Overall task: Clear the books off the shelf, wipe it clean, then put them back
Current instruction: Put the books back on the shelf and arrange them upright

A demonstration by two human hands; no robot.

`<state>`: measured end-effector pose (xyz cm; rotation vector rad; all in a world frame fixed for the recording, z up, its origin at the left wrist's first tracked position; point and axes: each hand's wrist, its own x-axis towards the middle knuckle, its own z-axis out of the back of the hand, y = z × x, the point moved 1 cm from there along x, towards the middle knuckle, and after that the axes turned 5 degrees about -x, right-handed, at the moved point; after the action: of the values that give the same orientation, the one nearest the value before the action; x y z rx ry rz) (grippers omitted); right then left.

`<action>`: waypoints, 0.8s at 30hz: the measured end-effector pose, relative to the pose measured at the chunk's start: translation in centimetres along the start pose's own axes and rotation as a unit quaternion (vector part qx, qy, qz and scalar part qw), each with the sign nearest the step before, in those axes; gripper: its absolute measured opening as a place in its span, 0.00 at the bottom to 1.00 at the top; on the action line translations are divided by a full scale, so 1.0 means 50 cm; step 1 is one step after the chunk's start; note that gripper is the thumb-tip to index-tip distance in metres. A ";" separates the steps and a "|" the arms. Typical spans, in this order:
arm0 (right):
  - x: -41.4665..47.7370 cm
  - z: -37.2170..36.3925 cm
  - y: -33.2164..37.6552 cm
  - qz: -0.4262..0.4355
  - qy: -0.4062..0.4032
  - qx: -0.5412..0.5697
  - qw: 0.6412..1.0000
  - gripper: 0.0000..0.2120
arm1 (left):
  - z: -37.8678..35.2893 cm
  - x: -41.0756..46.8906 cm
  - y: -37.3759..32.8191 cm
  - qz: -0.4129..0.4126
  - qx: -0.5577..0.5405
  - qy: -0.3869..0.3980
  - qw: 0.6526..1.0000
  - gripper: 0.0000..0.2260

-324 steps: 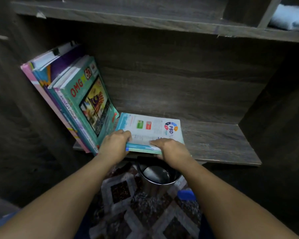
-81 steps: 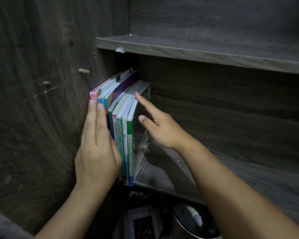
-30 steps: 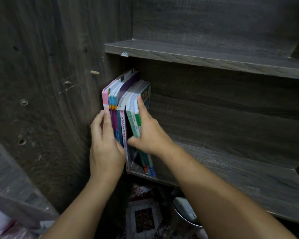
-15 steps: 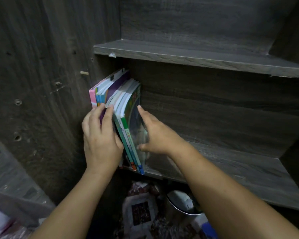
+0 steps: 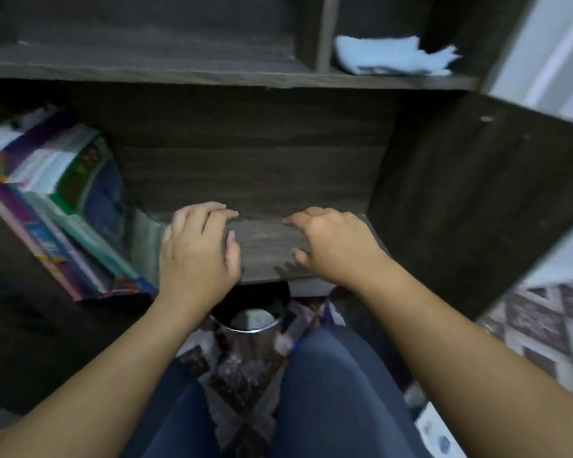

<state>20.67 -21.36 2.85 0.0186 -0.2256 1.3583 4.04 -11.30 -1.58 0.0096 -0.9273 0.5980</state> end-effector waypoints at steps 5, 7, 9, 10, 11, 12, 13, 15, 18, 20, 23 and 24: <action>-0.207 -0.011 -0.138 -0.099 0.029 -0.010 0.995 0.23 | -0.116 -0.016 -0.202 -0.132 -0.067 0.125 0.981 0.10; -0.289 -0.026 -0.192 -0.140 0.046 -0.010 0.989 0.22 | -0.164 -0.034 -0.290 -0.185 -0.093 0.180 0.962 0.10; -0.353 -0.044 -0.233 -0.175 0.066 -0.006 0.982 0.21 | -0.201 -0.054 -0.359 -0.222 -0.112 0.227 0.942 0.11; -0.391 -0.057 -0.260 -0.197 0.077 -0.005 0.977 0.21 | -0.225 -0.065 -0.401 -0.244 -0.127 0.249 0.929 0.11; -0.415 -0.067 -0.277 -0.212 0.087 -0.003 0.973 0.21 | -0.242 -0.073 -0.428 -0.264 -0.136 0.269 0.916 0.12; -0.449 -0.084 -0.302 -0.230 0.099 0.000 0.968 0.21 | -0.266 -0.086 -0.465 -0.288 -0.148 0.293 0.900 0.12; -0.471 -0.097 -0.316 -0.246 0.114 0.003 0.963 0.20 | -0.282 -0.096 -0.489 -0.307 -0.150 0.314 0.886 0.12; -0.513 -0.133 -0.345 -0.271 0.136 0.016 0.953 0.19 | -0.318 -0.123 -0.535 -0.340 -0.137 0.360 0.858 0.09; -0.566 -0.207 -0.383 -0.302 0.171 0.038 0.937 0.17 | -0.375 -0.164 -0.594 -0.363 -0.120 0.418 0.824 0.10; -0.601 -0.271 -0.400 -0.319 0.206 0.057 0.923 0.17 | -0.422 -0.191 -0.621 -0.365 -0.115 0.457 0.803 0.11; -0.646 -0.362 -0.407 -0.331 0.246 0.096 0.906 0.21 | -0.490 -0.227 -0.640 -0.377 -0.094 0.503 0.773 0.14; -0.657 -0.391 -0.407 -0.333 0.260 0.103 0.900 0.22 | -0.511 -0.236 -0.644 -0.379 -0.088 0.513 0.765 0.15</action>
<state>37.01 -54.64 -19.52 -0.0845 0.3581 0.6550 33.53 -37.39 -18.30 -0.1013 0.1537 -0.2849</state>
